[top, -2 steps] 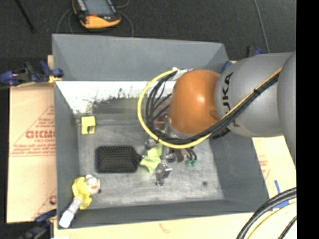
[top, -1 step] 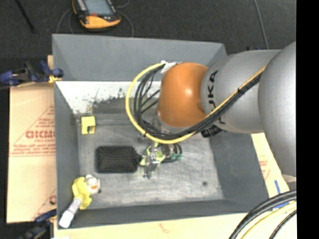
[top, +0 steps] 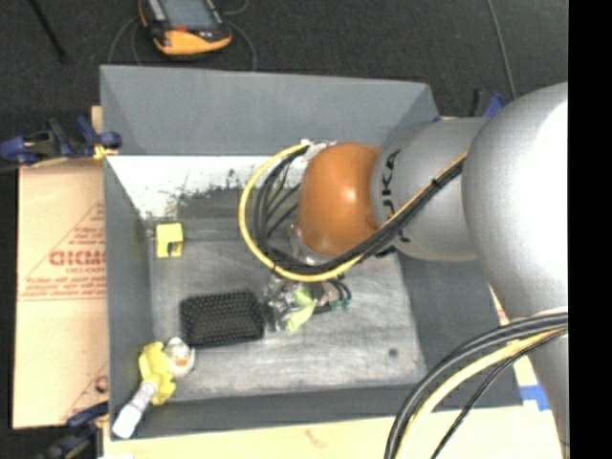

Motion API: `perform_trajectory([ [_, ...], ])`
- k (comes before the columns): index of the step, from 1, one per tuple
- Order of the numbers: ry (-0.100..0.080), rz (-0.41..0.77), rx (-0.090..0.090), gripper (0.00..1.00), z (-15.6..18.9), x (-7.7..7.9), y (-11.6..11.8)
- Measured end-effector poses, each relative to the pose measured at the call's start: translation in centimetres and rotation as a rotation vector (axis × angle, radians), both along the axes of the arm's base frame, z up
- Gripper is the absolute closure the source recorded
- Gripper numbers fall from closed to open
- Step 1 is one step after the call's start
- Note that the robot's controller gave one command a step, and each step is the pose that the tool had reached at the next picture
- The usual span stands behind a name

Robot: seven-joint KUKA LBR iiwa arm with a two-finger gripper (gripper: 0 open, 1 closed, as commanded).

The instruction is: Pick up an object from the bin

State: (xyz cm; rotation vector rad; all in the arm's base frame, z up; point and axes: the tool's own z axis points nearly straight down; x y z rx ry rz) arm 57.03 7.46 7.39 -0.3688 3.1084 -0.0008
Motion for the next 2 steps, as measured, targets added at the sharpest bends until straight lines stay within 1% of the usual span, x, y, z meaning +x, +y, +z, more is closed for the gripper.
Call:
perform_trajectory([
  [1,0.0,0.0,0.0,1.0,0.0,0.0,0.0],
  [2,0.01,0.129,-0.002,1.0,6.9,0.5,0.1],
])
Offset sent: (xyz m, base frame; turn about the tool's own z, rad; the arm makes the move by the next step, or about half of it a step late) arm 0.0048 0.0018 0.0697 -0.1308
